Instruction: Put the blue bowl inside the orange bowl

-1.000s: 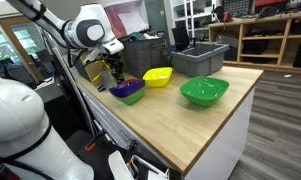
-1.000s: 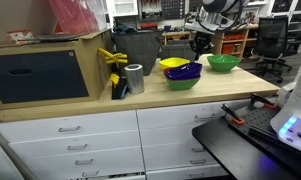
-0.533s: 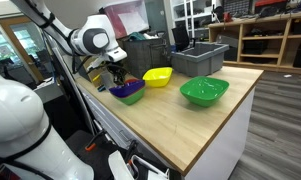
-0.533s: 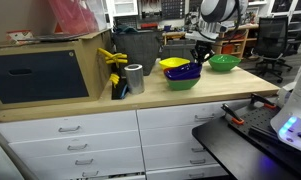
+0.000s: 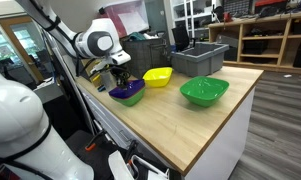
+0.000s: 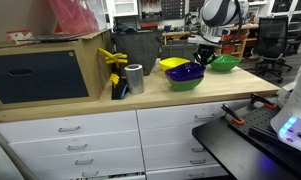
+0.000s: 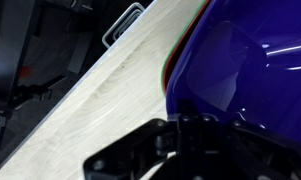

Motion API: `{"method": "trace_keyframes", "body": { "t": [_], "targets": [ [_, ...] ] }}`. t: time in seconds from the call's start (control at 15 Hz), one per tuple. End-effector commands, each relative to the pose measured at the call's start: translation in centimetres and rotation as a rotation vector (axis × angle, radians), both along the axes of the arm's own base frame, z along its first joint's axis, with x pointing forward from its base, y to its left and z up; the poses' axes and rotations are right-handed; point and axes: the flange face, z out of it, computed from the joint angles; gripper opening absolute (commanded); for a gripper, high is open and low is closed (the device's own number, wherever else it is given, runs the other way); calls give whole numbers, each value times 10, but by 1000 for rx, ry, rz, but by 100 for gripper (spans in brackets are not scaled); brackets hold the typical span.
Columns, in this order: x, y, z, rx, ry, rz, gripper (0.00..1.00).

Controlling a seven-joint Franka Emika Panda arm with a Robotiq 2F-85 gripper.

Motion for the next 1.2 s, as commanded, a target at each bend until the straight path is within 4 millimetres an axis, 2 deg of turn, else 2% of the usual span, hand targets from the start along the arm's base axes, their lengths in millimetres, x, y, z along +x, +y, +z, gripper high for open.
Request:
{"method": "trace_keyframes", "body": {
  "t": [0.0, 0.6, 0.73, 0.93, 1.0, 1.13],
  "targets": [
    [-5, -14, -8, -20, 0, 14, 0],
    [-14, -36, -36, -61, 34, 36, 0],
    [-11, -35, -33, -57, 27, 38, 0],
    [-4, -29, -15, -40, 7, 43, 0],
    [0, -27, -4, -36, 0, 58, 26],
    [9, -23, 19, -23, -26, 99, 34]
  ]
}}
